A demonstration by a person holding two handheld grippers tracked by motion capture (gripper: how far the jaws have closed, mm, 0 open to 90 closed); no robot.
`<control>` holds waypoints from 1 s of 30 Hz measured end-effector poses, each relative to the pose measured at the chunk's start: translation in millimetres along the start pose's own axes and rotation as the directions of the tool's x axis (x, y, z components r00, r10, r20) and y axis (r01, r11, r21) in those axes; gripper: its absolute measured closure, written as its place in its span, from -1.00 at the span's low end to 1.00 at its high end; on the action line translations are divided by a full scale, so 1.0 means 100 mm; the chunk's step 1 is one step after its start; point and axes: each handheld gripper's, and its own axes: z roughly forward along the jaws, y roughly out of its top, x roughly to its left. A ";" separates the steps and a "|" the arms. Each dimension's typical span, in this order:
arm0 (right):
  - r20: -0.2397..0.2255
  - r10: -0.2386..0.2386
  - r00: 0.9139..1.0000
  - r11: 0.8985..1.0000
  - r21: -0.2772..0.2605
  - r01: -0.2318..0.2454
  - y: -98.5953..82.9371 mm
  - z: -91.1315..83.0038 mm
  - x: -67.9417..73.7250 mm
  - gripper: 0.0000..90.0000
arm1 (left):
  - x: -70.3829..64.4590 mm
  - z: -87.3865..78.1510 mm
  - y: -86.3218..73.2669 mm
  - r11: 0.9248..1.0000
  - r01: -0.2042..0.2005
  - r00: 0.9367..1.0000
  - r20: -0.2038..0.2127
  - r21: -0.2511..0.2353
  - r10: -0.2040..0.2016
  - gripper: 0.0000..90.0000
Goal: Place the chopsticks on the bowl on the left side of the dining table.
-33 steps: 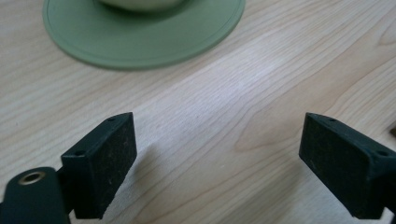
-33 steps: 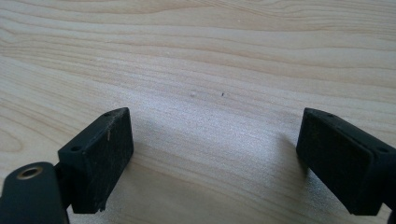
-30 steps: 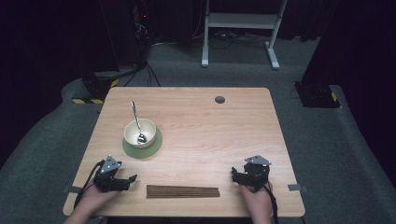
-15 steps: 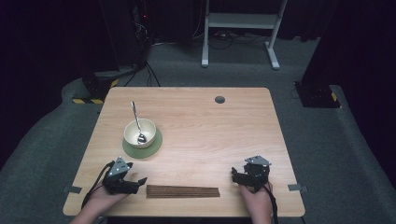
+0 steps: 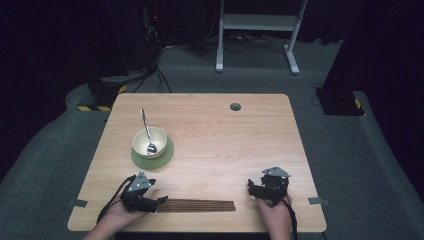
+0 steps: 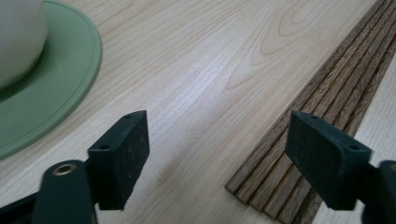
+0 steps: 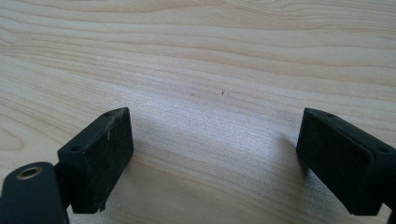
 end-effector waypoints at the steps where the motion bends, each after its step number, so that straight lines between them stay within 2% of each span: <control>1: 0.000 0.000 1.000 1.000 0.000 0.000 0.00 0.00 0.00 -0.76 | 0.00 0.01 0.00 1.000 -0.008 1.000 -0.001 -0.002 0.008 -0.43; 3: 0.000 0.000 1.000 1.000 0.000 0.000 0.00 0.00 0.00 -0.76 | -0.01 0.01 0.00 1.000 -0.013 1.000 -0.001 -0.006 0.013 -0.19; 4: 0.000 0.000 1.000 1.000 0.000 0.000 0.00 0.00 0.00 -0.76 | -0.02 0.00 -0.01 1.000 -0.021 1.000 0.000 -0.012 0.021 -0.19; 5: 0.000 0.000 1.000 1.000 0.000 0.000 0.00 0.00 0.00 -0.76 | -0.02 0.00 -0.01 1.000 -0.024 1.000 0.005 -0.016 0.024 -0.04; 6: 0.000 0.000 1.000 1.000 0.000 0.000 0.00 0.00 0.00 -0.76 | -0.01 0.00 -0.02 1.000 -0.019 0.999 0.032 -0.024 0.020 0.17; 8: 0.000 0.000 1.000 1.000 0.000 0.000 0.00 0.00 0.00 -0.76 | -0.01 0.00 -0.02 0.999 -0.020 0.999 0.044 -0.026 0.021 0.27; 10: 0.000 0.000 1.000 1.000 0.000 0.000 0.00 0.00 0.00 -0.76 | -0.02 0.01 -0.03 0.999 -0.038 0.997 0.060 -0.019 0.039 0.33; 11: 0.000 0.000 1.000 1.000 0.000 0.000 0.00 0.00 0.00 -0.76 | -0.03 0.02 -0.03 0.999 -0.034 0.996 0.081 -0.019 0.035 0.38; 16: 0.000 0.000 1.000 1.000 0.000 0.000 0.00 0.00 0.00 -0.76 | -0.04 0.05 -0.02 0.999 -0.038 0.994 0.103 -0.006 0.038 0.43; 18: 0.000 0.000 1.000 1.000 0.000 0.000 0.00 0.00 0.00 -0.76 | -0.05 0.07 -0.02 0.999 -0.047 0.994 0.103 0.003 0.046 0.44; 30: 0.000 -0.001 1.000 1.000 0.000 0.001 0.00 0.00 0.00 -0.76 | -0.05 0.10 -0.03 0.999 -0.045 0.994 0.102 0.007 0.044 0.46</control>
